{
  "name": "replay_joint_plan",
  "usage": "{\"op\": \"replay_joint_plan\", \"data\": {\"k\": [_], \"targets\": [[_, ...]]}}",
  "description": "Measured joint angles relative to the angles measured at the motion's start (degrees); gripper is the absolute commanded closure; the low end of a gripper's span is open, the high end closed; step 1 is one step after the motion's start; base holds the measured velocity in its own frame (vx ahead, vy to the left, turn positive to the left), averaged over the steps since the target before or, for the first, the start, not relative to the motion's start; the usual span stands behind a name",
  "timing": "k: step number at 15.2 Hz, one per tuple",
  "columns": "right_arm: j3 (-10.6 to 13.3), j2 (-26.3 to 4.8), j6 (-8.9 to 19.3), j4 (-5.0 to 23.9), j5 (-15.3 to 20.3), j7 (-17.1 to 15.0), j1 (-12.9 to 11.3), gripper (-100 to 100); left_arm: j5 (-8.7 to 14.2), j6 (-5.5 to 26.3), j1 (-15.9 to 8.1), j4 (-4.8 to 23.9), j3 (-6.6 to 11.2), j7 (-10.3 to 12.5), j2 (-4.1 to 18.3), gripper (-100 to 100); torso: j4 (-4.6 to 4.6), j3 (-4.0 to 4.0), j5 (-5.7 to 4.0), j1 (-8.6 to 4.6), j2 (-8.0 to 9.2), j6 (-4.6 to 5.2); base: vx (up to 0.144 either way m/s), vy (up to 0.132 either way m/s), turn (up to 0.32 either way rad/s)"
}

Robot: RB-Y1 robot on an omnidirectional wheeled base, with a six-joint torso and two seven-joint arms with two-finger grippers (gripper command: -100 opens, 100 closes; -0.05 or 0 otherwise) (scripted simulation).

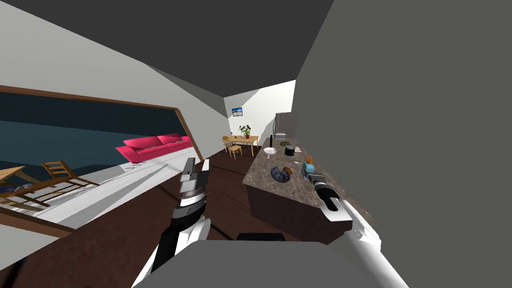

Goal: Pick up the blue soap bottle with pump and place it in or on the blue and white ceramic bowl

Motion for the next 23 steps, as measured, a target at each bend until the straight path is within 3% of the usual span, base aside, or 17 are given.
{"op": "replay_joint_plan", "data": {"k": [23], "targets": [[5.3, -8.9, 19.0, -6.6, -2.2, -4.1, -4.0, 100, 0.0, 0.0, 0.0, 0.0, 0.00, 0.0, 0.0, 0, 0.10, 0.11, 0.05, 0.22, 0.13, -0.11, -0.043, 0.098, 0.071]]}}
